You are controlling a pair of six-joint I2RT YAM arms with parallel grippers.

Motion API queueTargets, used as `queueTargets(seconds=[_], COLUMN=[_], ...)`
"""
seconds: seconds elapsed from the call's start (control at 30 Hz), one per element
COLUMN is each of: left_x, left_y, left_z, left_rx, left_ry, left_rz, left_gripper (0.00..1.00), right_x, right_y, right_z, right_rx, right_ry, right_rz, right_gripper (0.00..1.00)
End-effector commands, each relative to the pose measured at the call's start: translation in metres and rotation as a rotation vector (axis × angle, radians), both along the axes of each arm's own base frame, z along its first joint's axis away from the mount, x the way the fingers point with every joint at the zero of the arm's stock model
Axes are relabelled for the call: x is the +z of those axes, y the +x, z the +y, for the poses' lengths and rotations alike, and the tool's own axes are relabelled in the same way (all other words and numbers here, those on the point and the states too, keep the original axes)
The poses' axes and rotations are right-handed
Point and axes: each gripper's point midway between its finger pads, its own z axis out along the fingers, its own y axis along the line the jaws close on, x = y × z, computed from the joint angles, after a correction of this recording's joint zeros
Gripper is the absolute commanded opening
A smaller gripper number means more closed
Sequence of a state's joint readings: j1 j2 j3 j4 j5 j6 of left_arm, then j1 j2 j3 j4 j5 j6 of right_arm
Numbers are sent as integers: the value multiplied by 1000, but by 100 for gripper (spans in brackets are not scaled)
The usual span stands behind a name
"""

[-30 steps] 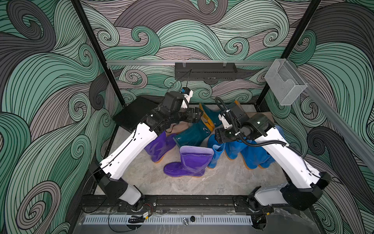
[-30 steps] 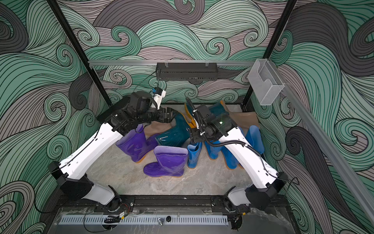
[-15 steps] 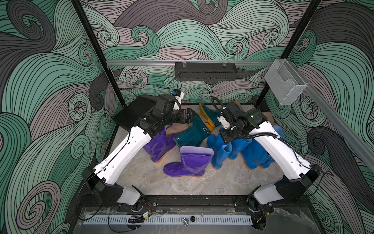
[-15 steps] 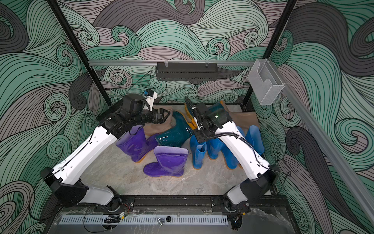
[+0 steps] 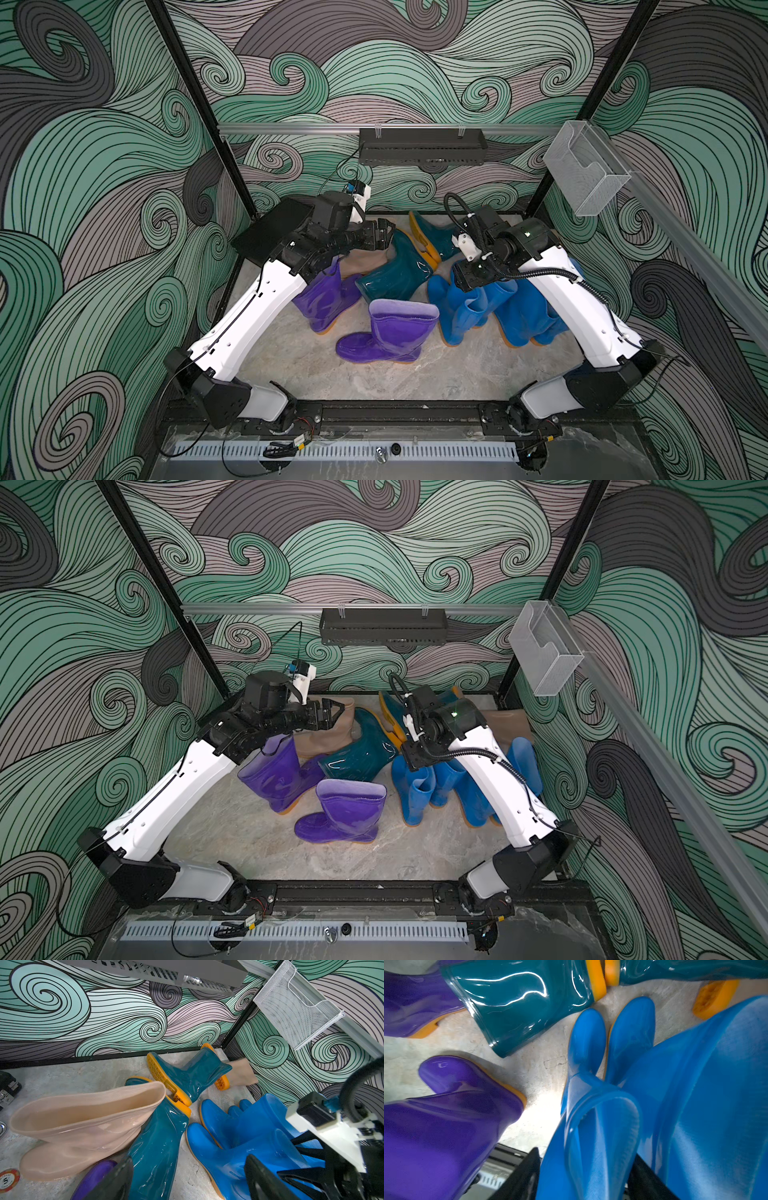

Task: Match and arrange rain boots in pairs
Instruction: Pick up the rain boot at the center of the board.

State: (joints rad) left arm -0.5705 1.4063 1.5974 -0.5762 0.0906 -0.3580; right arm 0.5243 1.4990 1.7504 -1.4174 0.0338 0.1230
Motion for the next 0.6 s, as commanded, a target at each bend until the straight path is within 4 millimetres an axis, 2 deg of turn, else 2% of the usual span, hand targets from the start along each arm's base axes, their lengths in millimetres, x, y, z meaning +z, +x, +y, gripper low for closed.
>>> queueTargets(seconds=[0.0,0.03,0.17,0.23,0.27,0.33,0.4,0.43,0.57], left_x=[19,10,17,22,25,31,38,41,55], left_y=[1,8,10,11,11,12,11,10,4], left_z=[-2,-7,-13,-16,-17,-21,-26,-29,-46], left_rx=[-24,-29,-48,-55,-57,-65,-76,-82,-122], left_ry=[-10,1,-8,-19,-24,-34,-41,-44,-44], left_rz=[-47,-28,-33,-38,-42,-52,-65,-71,-103], left_gripper=[85,85,85,85,85,85,85,85,85], right_x=[3,-2,-23,-29,-30,-25,-9,3,75], right_y=[-16,-17,-19,-20,-20,-19,-17,-16,-12], right_z=[7,7,3,5,6,9,10,10,-3], right_rx=[-43,-53,-98,-95,-89,-77,-65,-57,-57], right_ry=[56,43,-24,-37,-36,-27,-5,13,82], right_rz=[49,60,101,113,114,100,48,10,-233], right_gripper=[74,75,75,70,61,22,4,0,0])
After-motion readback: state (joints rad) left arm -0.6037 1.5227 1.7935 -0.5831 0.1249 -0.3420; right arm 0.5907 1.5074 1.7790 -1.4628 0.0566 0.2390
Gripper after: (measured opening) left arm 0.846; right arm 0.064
